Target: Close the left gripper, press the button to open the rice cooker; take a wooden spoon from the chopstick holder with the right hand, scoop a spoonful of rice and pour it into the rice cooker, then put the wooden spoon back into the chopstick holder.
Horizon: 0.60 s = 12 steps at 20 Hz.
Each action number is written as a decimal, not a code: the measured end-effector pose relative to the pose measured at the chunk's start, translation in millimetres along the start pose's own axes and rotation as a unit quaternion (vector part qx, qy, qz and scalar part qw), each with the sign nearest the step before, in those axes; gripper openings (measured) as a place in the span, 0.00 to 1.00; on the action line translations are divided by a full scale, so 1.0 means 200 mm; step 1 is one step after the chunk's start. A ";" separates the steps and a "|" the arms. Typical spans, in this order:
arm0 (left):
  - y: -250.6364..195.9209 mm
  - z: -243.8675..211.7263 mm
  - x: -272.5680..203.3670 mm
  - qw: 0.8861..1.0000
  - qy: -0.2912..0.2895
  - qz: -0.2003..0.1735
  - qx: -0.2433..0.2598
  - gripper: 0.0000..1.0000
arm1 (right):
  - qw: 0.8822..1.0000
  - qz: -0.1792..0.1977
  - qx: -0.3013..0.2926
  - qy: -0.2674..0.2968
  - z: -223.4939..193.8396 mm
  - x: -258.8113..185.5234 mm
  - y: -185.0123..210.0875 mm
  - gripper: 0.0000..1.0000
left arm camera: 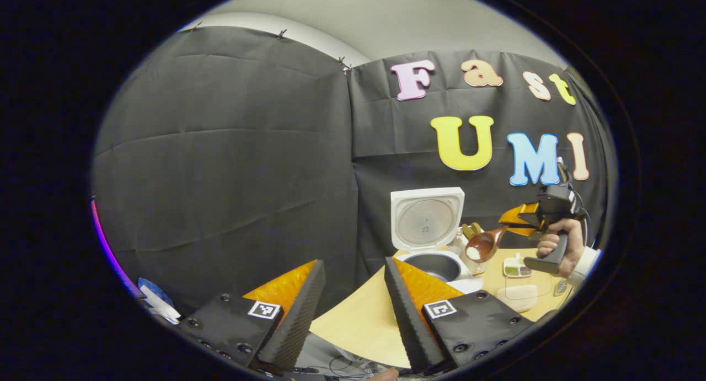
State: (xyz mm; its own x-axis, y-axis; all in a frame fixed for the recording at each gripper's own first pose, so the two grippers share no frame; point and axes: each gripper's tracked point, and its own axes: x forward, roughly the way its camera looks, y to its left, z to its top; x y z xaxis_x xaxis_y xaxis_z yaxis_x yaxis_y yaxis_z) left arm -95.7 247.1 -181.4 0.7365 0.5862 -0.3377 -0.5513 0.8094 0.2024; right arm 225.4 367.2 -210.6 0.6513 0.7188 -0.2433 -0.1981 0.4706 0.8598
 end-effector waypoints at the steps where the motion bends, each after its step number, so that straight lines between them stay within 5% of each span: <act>1: 0.03 -0.02 0.00 1.000 0.002 0.003 0.000 0.80 | 1.000 -0.003 -0.016 0.003 -0.04 0.05 0.03 0.15; 12: 0.25 -0.13 0.01 0.999 0.023 0.037 -0.021 0.79 | 0.965 -0.048 -0.249 0.062 -0.48 0.52 0.07 0.15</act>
State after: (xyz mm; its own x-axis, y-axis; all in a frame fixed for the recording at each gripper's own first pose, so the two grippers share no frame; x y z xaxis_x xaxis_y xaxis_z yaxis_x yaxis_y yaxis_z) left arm -131.0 287.1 -195.3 0.6746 0.6419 -0.3646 -0.6208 0.7605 0.1904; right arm 220.4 497.1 -266.0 0.5979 0.7006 -0.3894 -0.4882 0.7036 0.5164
